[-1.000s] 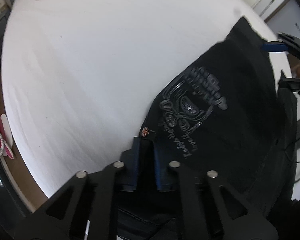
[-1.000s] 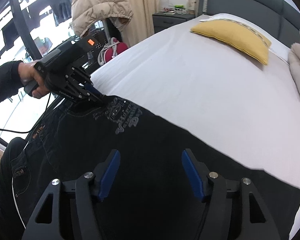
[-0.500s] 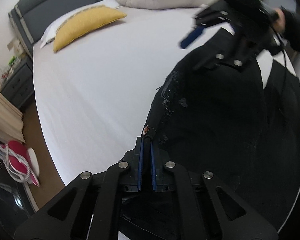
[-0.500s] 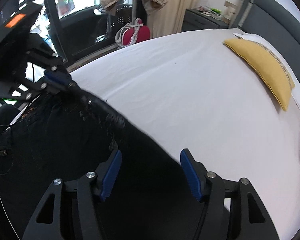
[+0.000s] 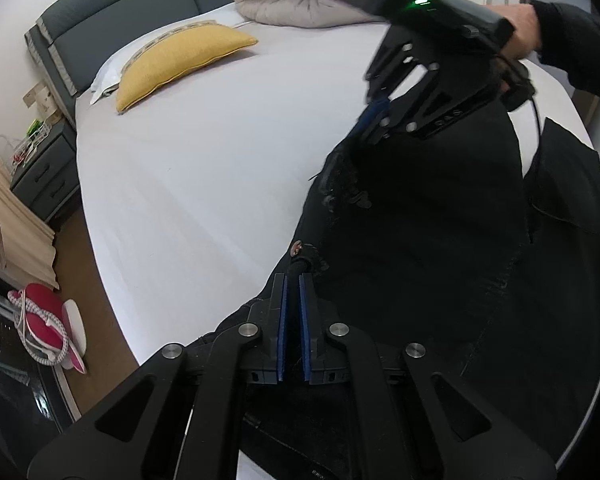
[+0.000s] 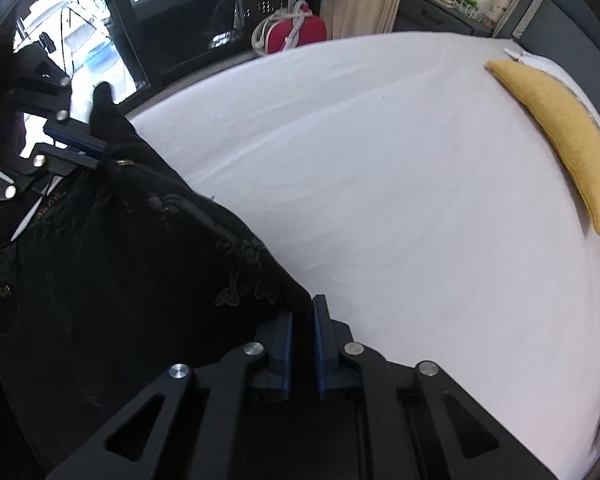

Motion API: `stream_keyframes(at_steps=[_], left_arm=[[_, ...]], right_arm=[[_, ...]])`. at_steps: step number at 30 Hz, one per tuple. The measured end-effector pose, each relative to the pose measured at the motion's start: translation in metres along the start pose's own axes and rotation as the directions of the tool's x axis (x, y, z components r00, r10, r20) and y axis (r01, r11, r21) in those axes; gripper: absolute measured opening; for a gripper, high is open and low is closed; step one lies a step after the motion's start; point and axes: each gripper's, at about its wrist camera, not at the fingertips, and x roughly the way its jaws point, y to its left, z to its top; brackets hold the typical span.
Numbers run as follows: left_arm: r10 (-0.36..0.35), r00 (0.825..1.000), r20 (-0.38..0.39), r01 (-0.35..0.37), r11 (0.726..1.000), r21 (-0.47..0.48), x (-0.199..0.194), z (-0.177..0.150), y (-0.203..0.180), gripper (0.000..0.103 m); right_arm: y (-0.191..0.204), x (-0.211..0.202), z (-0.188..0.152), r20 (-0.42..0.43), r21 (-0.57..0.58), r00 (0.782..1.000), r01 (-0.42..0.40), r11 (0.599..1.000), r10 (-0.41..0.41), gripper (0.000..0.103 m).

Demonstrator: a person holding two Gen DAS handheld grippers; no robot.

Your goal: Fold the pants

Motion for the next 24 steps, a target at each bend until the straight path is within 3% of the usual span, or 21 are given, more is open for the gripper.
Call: stream_keyframes(at_steps=[6, 11, 19, 24], left_arm=[[0.015, 1.000, -0.005, -0.015, 0.999, -0.030, -0.006, -0.009, -0.002, 0.001], [0.032, 0.999, 0.007, -0.032, 0.999, -0.034, -0.021, -0.020, -0.013, 0.000], [0.098, 0.993, 0.068, -0.100, 0.995, 0.028, -0.067, -0.051, -0.069, 0.000], [0.116, 0.992, 0.052, -0.121, 0.987, 0.103, -0.088, -0.082, -0.116, 0.000]], right_arm=[[0.037, -0.025, -0.014, 0.059, -0.031, 0.998, 0.032, 0.999, -0.030, 0.007], [0.082, -0.041, -0.039, 0.068, -0.123, 0.994, 0.093, 0.988, -0.085, 0.006], [0.157, -0.059, -0.075, 0.088, -0.247, 0.975, 0.218, 0.944, -0.202, 0.005], [0.194, -0.068, -0.096, 0.115, -0.295, 0.946, 0.324, 0.899, -0.303, 0.005]])
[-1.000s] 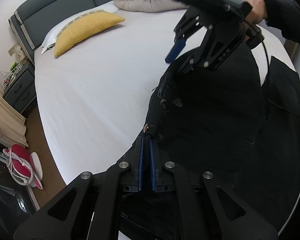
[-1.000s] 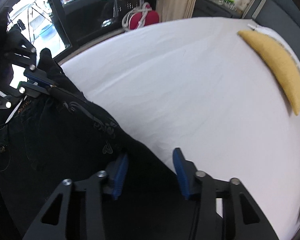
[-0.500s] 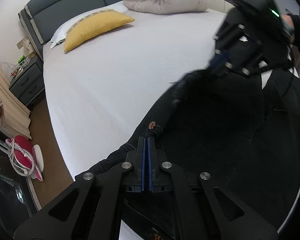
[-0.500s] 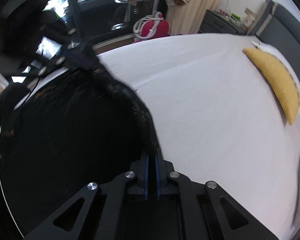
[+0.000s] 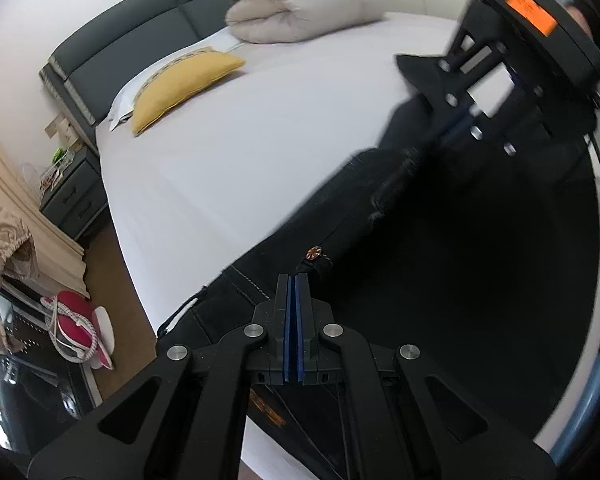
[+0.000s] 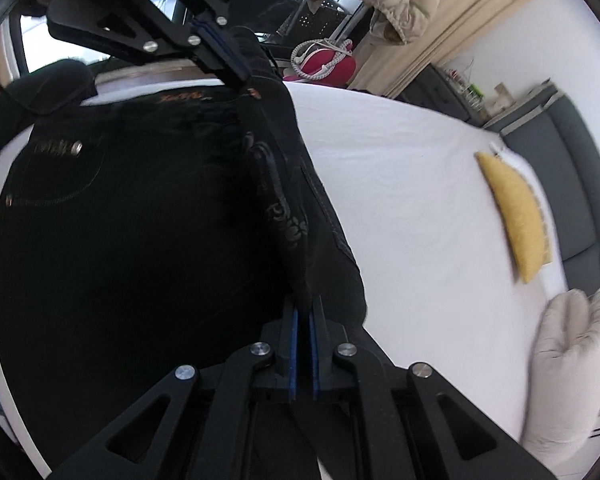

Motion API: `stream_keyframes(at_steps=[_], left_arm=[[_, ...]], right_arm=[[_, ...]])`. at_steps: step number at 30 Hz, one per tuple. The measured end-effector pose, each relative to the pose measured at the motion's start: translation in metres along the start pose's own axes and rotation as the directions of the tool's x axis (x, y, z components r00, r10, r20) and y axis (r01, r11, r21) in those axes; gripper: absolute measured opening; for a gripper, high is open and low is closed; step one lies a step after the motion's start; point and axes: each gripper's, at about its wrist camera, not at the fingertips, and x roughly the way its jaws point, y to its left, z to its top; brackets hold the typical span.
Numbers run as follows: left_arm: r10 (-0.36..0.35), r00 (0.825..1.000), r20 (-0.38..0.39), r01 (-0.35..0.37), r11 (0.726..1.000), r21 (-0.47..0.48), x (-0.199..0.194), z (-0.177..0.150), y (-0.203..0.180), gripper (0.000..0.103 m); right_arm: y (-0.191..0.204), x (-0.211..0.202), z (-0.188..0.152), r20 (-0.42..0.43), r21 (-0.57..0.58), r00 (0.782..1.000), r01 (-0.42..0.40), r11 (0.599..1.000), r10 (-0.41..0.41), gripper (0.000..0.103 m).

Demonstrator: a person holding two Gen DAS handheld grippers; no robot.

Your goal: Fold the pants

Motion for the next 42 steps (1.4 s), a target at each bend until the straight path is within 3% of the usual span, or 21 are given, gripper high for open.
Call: stream_keyframes(at_steps=[4, 11, 16, 22, 27, 35, 42], left_arm=[[0.012, 1.000, -0.012, -0.011, 0.997, 0.072, -0.020, -0.017, -0.037, 0.000], [-0.021, 0.999, -0.029, 0.023, 0.997, 0.076, -0.054, -0.049, -0.081, 0.000], [-0.051, 0.996, -0.070, 0.059, 0.991, 0.119, -0.067, -0.084, -0.122, 0.000], [-0.053, 0.994, -0.092, 0.069, 0.980, 0.186, -0.078, -0.110, -0.156, 0.000], [-0.068, 0.991, -0.114, 0.091, 0.974, 0.207, -0.089, -0.127, -0.179, 0.000], [-0.094, 0.988, -0.126, 0.120, 0.969, 0.217, -0.099, -0.141, -0.197, 0.000], [-0.098, 0.986, -0.133, 0.127, 0.964, 0.233, -0.102, -0.136, -0.181, 0.000]], right_arm=[[0.032, -0.013, -0.006, -0.016, -0.061, 0.998, 0.062, 0.996, -0.063, 0.005], [0.091, -0.018, -0.013, -0.043, -0.198, 0.986, 0.149, 0.969, -0.160, 0.005], [0.124, -0.020, -0.017, -0.057, -0.238, 0.983, 0.156, 0.959, -0.175, 0.005], [0.172, -0.016, -0.024, -0.075, -0.378, 0.969, 0.191, 0.906, -0.235, 0.005], [0.188, -0.017, -0.019, -0.073, -0.424, 0.964, 0.202, 0.883, -0.255, 0.005], [0.198, -0.021, -0.023, -0.074, -0.431, 0.966, 0.193, 0.882, -0.247, 0.005], [0.197, -0.022, -0.018, -0.082, -0.401, 0.965, 0.198, 0.895, -0.250, 0.005]])
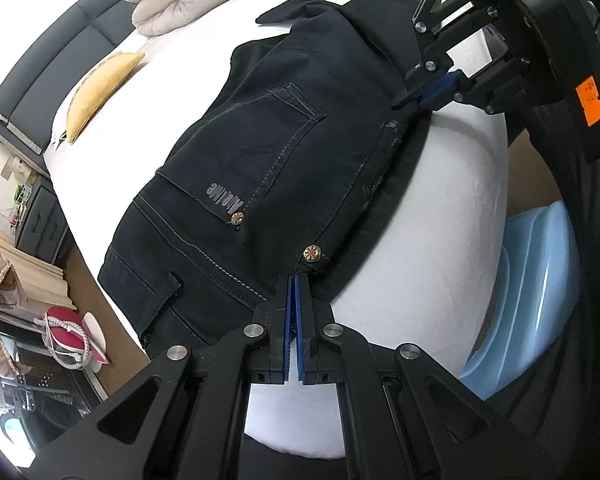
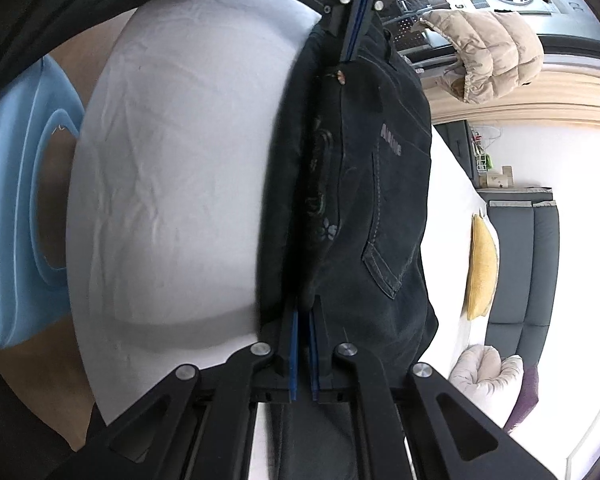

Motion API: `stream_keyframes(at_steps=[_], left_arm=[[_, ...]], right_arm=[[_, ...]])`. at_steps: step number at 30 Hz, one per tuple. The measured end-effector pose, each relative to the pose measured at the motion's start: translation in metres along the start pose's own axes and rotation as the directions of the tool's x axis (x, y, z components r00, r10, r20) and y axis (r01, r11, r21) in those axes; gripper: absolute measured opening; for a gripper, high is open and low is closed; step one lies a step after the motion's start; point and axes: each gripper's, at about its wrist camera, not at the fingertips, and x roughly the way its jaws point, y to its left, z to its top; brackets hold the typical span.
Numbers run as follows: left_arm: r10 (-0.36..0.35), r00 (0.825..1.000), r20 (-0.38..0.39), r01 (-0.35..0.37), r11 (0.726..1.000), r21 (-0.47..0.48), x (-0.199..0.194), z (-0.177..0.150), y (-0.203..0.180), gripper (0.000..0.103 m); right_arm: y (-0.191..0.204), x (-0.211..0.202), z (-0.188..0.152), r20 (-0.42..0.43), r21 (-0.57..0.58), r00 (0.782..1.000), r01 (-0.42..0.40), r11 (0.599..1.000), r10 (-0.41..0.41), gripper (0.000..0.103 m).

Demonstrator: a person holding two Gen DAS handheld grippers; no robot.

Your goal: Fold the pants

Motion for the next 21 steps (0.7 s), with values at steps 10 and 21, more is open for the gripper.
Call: stream_keyframes(at_steps=[10, 21], left_arm=[[-0.027, 0.999, -0.047, 0.024, 0.998, -0.064, 0.003, 0.005, 0.013, 0.002], [-0.082, 0.996, 0.022, 0.084, 0.946, -0.314, -0.037, 0.015, 0.066, 0.002]], right_arm=[[0.018, 0.002, 0.009, -0.014, 0.005, 1.000, 0.011, 1.000, -0.011, 0.006], [0.036, 0.000, 0.017, -0.048, 0.002, 0.998, 0.049, 0.999, -0.049, 0.008]])
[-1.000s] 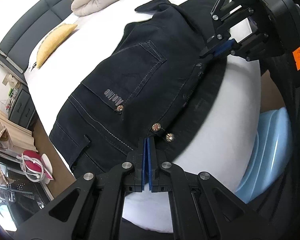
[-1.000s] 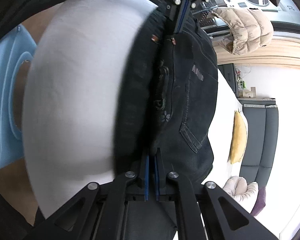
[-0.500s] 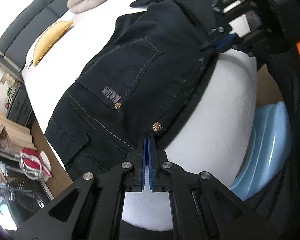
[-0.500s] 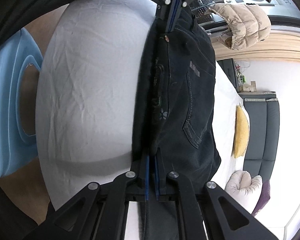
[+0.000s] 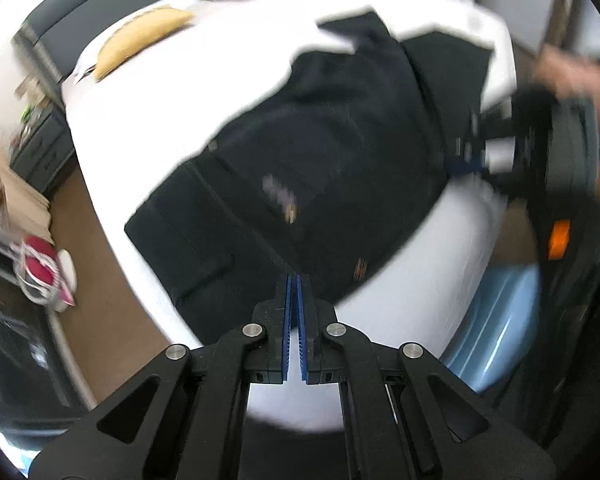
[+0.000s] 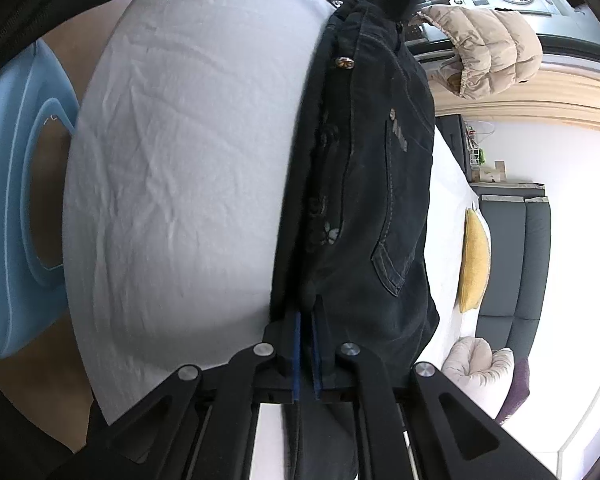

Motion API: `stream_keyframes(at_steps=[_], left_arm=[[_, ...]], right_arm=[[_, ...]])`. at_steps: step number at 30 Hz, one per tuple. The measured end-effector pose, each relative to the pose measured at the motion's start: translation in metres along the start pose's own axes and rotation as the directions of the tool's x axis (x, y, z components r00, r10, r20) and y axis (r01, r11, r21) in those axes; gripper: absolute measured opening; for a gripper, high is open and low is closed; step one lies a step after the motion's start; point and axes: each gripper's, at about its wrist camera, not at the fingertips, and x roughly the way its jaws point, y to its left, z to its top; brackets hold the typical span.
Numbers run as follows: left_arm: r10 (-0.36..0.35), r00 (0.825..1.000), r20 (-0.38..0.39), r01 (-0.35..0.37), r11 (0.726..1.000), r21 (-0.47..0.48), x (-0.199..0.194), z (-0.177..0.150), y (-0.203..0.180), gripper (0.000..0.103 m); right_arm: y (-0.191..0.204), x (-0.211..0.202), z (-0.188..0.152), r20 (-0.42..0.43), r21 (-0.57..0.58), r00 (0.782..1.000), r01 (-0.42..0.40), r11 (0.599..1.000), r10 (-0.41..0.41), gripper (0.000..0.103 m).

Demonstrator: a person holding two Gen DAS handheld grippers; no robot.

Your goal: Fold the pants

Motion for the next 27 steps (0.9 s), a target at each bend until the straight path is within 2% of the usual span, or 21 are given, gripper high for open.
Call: stream_keyframes(at_steps=[3, 6, 8, 9, 10, 11, 16, 20, 23, 24, 25, 27], left_arm=[[-0.028, 0.998, 0.053, 0.032, 0.996, -0.078, 0.008, 0.022, 0.001, 0.002], [-0.070, 0.996, 0.054, 0.079, 0.981, -0.175, 0.041, 0.042, 0.005, 0.002], [-0.121, 0.992, 0.020, 0.122, 0.964, -0.237, 0.068, 0.043, 0.006, 0.002], [-0.145, 0.988, -0.045, 0.129, 0.958, -0.256, 0.090, 0.041, 0.005, 0.002], [-0.128, 0.989, -0.072, 0.107, 0.965, -0.240, 0.103, 0.037, 0.000, 0.002], [-0.102, 0.993, -0.052, 0.088, 0.973, -0.215, 0.104, 0.035, -0.004, 0.002], [-0.031, 0.997, -0.076, 0.018, 0.985, -0.169, 0.087, 0.047, -0.017, 0.002], [-0.056, 0.998, 0.043, 0.063, 0.983, -0.173, 0.063, 0.081, -0.025, 0.002], [-0.090, 0.995, 0.033, 0.095, 0.974, -0.206, 0.085, 0.098, -0.033, 0.002], [-0.136, 0.991, -0.022, 0.128, 0.968, -0.218, 0.107, 0.099, -0.039, 0.002], [-0.138, 0.989, -0.053, 0.124, 0.968, -0.218, 0.120, 0.093, -0.041, 0.002], [-0.111, 0.994, 0.012, 0.111, 0.975, -0.192, 0.122, 0.084, -0.044, 0.002]], right_arm=[[0.001, -0.001, 0.002, -0.011, 0.003, 1.000, 0.007, 1.000, -0.006, 0.008], [0.003, -0.001, 0.003, -0.019, -0.001, 1.000, 0.020, 1.000, -0.020, 0.009], [0.005, -0.002, 0.005, -0.026, -0.005, 0.999, 0.030, 1.000, -0.030, 0.009], [0.006, -0.002, 0.005, -0.029, -0.008, 0.999, 0.034, 0.999, -0.035, 0.009], [0.007, -0.002, 0.006, -0.031, -0.011, 0.999, 0.038, 0.999, -0.039, 0.009], [0.008, -0.002, 0.006, -0.034, -0.013, 0.999, 0.038, 0.999, -0.038, 0.009], [0.013, -0.004, 0.008, -0.036, 0.016, 0.997, 0.062, 0.998, -0.061, 0.009], [0.021, -0.004, 0.010, -0.039, 0.006, 0.993, 0.109, 0.994, -0.108, 0.009], [0.025, -0.005, 0.012, -0.044, 0.011, 0.991, 0.126, 0.992, -0.125, 0.009], [0.025, -0.005, 0.012, -0.046, 0.019, 0.991, 0.129, 0.992, -0.128, 0.009], [0.025, -0.007, 0.012, -0.048, 0.031, 0.990, 0.133, 0.991, -0.131, 0.009], [0.023, -0.009, 0.011, -0.057, 0.074, 0.990, 0.131, 0.989, -0.127, 0.010]])
